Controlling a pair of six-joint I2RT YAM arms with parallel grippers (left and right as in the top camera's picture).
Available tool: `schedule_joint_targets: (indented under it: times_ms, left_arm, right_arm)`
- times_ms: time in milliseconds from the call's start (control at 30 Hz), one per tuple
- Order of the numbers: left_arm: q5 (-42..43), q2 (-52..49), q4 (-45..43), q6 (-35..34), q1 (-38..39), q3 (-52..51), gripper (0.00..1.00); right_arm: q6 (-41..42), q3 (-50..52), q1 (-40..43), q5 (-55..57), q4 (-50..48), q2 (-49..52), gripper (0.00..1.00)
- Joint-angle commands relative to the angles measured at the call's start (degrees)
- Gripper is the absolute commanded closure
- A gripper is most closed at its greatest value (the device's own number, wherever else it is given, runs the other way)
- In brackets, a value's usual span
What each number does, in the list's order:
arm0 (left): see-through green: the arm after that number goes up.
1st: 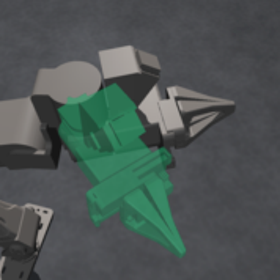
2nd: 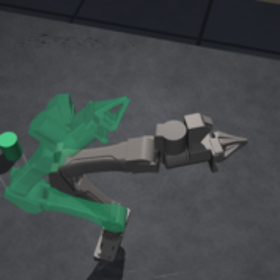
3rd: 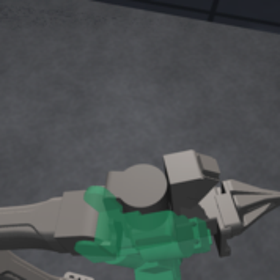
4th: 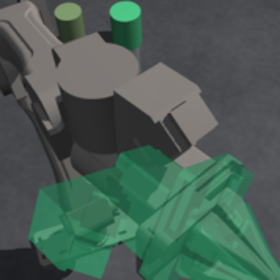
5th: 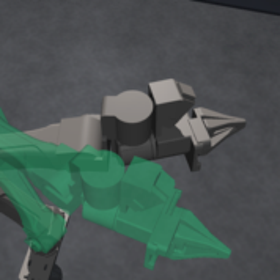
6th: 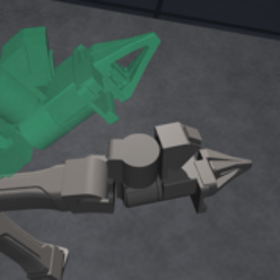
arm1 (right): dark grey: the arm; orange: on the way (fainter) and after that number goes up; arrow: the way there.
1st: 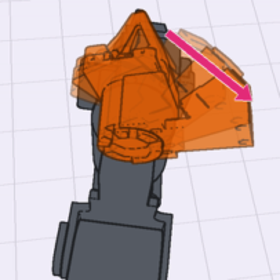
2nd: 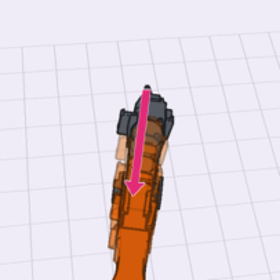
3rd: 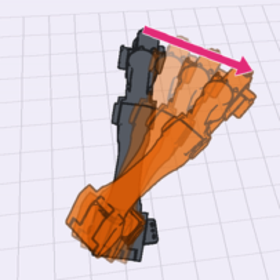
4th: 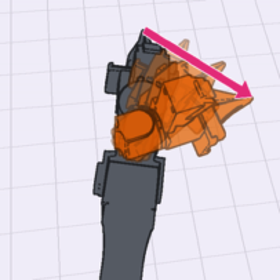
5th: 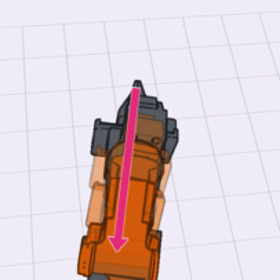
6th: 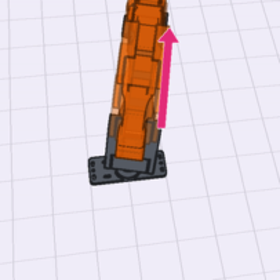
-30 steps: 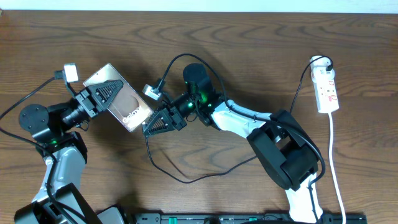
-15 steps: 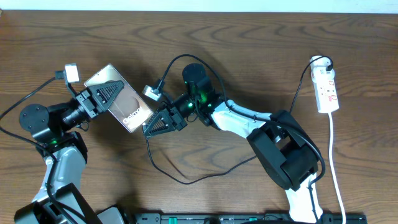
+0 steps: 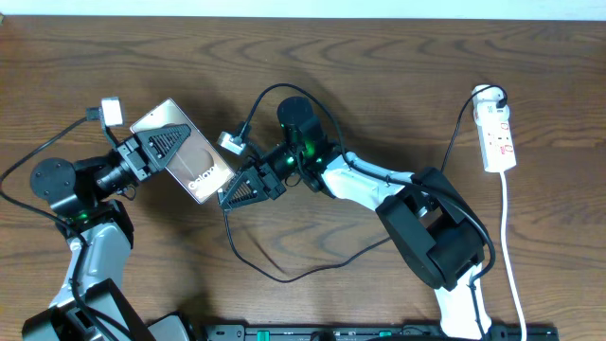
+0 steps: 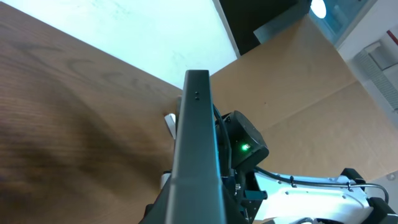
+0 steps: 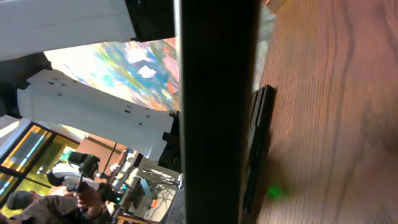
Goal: Plug charger to phone and switch on socket
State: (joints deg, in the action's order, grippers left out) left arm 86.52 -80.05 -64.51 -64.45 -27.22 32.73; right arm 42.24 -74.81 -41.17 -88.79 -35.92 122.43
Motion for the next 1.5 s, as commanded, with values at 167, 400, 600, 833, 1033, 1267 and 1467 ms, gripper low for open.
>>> schedule_joint_targets:
  times_ms: [167,400,600,833,1033,1267,1467]
  left_arm:
    - [3.5,0.3,-0.3,0.8,0.7,0.5,0.93]
    - [3.5,0.3,-0.3,0.8,0.7,0.5,0.93]
    - [3.5,0.3,-0.3,0.8,0.7,0.5,0.93]
    - [3.5,0.3,-0.3,0.8,0.7,0.5,0.93]
    - [3.5,0.3,-0.3,0.8,0.5,0.5,0.92]
    - [3.5,0.3,-0.3,0.8,-0.8,0.5,0.93]
    - [3.5,0.3,-0.3,0.8,-1.9,0.5,0.93]
  right_arm:
    - [-2.2,-0.8,0.8,-0.6,2.6,-0.3,0.99]
    - [-5.3,-0.5,1.7,-0.6,6.6,-0.3,0.99]
    - [-5.3,-0.5,1.8,-0.6,6.6,-0.3,0.99]
    - [-5.2,-0.5,1.8,-0.6,6.6,-0.3,0.99]
    - [-6.3,-0.3,1.9,-0.6,9.4,-0.3,0.99]
    - [-7.2,1.9,2.4,0.8,10.2,-0.3,0.98]
    - [-8.3,6.2,5.0,10.5,14.3,-0.3,0.98]
